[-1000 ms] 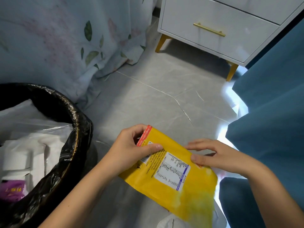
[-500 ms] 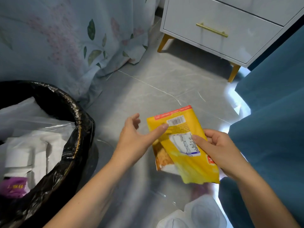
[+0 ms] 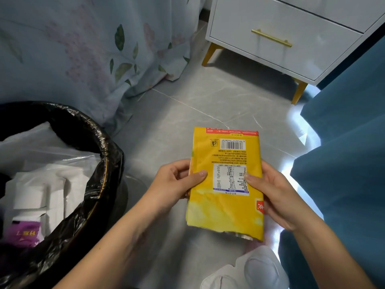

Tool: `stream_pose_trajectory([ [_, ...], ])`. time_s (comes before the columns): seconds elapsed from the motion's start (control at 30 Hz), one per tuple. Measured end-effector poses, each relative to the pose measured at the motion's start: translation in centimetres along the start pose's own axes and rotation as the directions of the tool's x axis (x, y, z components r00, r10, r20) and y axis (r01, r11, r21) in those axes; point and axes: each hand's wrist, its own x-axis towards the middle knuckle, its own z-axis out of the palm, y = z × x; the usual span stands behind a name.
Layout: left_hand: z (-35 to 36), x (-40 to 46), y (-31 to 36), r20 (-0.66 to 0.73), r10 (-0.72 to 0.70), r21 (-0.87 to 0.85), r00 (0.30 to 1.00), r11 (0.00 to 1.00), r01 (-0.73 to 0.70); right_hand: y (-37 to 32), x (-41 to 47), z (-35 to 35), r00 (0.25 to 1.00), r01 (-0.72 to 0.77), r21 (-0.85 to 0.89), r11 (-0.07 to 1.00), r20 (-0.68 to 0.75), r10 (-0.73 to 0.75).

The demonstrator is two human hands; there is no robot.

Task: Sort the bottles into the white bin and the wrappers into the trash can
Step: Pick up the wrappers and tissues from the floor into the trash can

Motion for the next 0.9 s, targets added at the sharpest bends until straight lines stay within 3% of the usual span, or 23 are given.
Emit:
stream_pose_trajectory([
  [0.13, 0.2, 0.0, 0.2, 0.013, -0.047, -0.071, 0.999, 0.996, 0.048, 0.3, 0.0, 0.0, 0.998, 0.056, 0.064, 0.996, -0.009, -0.056],
  [0.2, -0.1, 0.1, 0.6, 0.061, -0.150, -0.198, 0.987, 0.967, 0.159, 0.1, -0.1, 0.0, 0.993, 0.095, 0.060, 0.994, -0.075, -0.090],
  [0.3, -0.8, 0.1, 1.5, 0.163, -0.317, -0.314, 0.934, 0.881, 0.354, -0.3, -0.4, -0.2, 0.976, 0.067, -0.260, 0.963, -0.186, -0.118],
  [0.4, -0.7, 0.1, 1.9, 0.195, -0.376, -0.174, 0.906, 0.896, 0.409, -0.8, -0.8, -0.1, 0.977, 0.150, -0.428, 0.891, -0.076, -0.201],
  [0.5, 0.3, -0.5, 2.2, 0.160, -0.347, 0.044, 0.924, 0.938, 0.345, -1.3, -0.7, 0.5, 0.975, 0.195, -0.436, 0.878, -0.012, -0.223],
  [0.6, 0.6, -0.8, 2.0, 0.103, -0.282, 0.081, 0.954, 0.958, 0.275, -1.8, -0.7, 0.5, 0.988, 0.140, -0.364, 0.921, -0.004, -0.152],
  [0.67, 0.6, -0.9, 2.2, 0.088, -0.219, 0.011, 0.972, 0.976, 0.219, -2.1, -1.1, 0.2, 0.989, 0.136, -0.108, 0.985, 0.069, -0.130],
  [0.73, 0.6, -1.0, 2.9, 0.040, -0.132, -0.005, 0.990, 0.991, 0.133, -2.4, -1.4, 0.1, 0.983, 0.017, 0.184, 0.983, 0.179, -0.050],
  [0.8, 0.7, -1.4, 3.9, -0.021, -0.014, 0.056, 1.000, 0.998, 0.015, -2.2, -1.1, 0.7, 0.989, -0.024, 0.125, 0.992, 0.149, 0.006],
  [0.9, 0.9, -2.7, 5.4, -0.118, 0.136, 0.174, 0.984, 0.978, -0.115, -2.0, -0.2, 2.9, 1.000, -0.004, -0.122, 0.993, 0.001, 0.004],
])
